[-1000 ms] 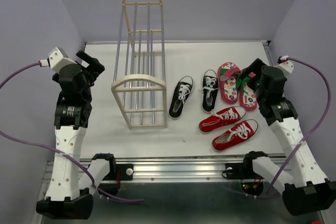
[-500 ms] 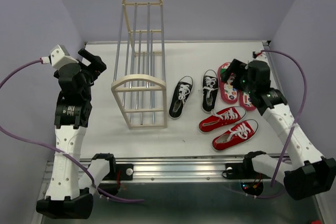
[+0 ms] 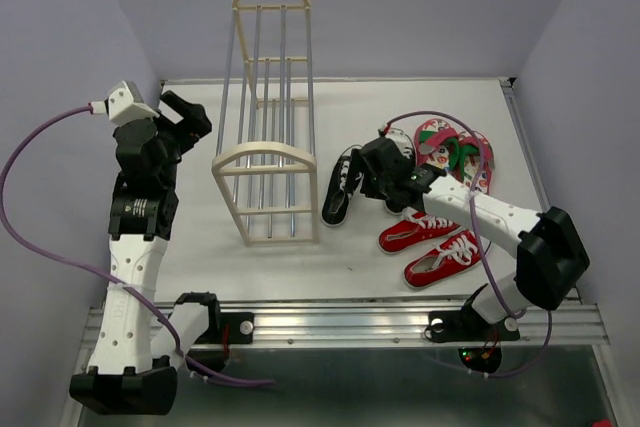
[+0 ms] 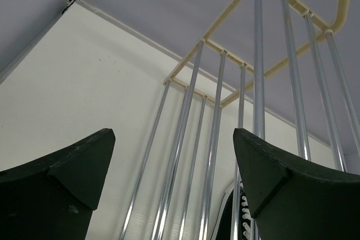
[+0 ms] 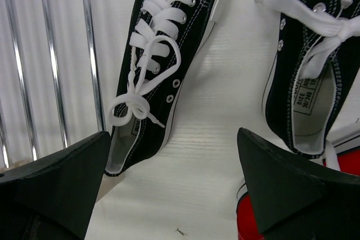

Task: Place and organize the shoes onto the shoe shelf

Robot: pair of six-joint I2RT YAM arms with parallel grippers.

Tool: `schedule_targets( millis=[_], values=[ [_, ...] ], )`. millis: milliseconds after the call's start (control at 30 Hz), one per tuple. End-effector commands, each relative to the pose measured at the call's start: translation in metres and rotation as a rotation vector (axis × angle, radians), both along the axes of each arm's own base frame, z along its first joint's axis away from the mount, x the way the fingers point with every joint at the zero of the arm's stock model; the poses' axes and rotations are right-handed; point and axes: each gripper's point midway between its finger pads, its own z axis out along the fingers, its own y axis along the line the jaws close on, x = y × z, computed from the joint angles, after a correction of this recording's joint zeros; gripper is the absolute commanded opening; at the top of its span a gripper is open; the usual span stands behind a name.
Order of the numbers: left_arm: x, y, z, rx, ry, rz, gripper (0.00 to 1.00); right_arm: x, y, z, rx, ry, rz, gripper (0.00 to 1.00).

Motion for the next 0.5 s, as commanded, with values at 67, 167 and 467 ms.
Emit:
schedule_targets(
  millis=[67,167,467],
  values=[
    [0.008,-0.005,0.011,0.017,-0.056,-0.033,0.99,0.009,0.028,0.002,0.062,-0.021,-0.074,1.00],
    [0.009,-0.007,0.010,0.016,-0.059,-0.043,0.99,0.004,0.037,-0.017,0.051,0.029,-0.047,1.00],
    [0.014,-0.007,0.005,0.018,-0.048,-0.044,0.99,-0.013,0.047,-0.051,0.040,0.122,-0.048,0.97]
  ],
)
